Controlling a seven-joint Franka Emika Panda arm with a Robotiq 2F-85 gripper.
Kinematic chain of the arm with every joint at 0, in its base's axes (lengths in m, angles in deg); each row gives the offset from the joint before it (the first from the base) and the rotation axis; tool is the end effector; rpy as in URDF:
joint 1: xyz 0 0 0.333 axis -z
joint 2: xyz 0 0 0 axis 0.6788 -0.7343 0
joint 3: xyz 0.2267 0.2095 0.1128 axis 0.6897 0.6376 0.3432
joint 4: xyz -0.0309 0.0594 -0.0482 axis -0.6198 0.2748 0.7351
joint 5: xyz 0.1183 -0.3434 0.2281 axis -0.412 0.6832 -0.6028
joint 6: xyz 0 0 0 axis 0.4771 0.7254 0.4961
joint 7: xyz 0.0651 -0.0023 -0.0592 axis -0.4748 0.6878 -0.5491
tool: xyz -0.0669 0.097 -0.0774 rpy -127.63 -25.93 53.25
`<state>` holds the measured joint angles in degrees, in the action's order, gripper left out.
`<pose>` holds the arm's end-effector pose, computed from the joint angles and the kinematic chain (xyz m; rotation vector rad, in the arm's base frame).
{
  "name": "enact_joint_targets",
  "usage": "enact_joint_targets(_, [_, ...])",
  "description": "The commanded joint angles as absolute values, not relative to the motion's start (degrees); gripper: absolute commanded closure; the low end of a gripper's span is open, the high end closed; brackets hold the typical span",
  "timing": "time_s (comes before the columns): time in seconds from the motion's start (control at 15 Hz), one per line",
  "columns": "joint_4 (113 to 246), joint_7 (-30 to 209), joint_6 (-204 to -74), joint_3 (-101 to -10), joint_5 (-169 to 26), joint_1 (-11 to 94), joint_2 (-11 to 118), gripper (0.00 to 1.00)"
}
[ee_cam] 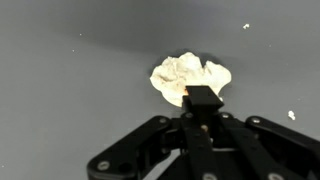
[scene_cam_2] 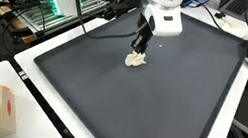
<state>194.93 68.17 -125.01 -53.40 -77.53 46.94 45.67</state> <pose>0.6304 -0.0627 0.2200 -3.0454 -0.2429 0.3075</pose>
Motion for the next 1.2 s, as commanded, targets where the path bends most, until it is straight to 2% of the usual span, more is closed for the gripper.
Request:
enact_joint_targets(0.0, [195.38, 68.77, -126.33, -52.55, -77.71, 47.71, 44.04, 0.97])
enact_joint_targets(1.13, [195.83, 75.02, -123.1, -53.26, -76.95, 46.89, 48.95, 0.97])
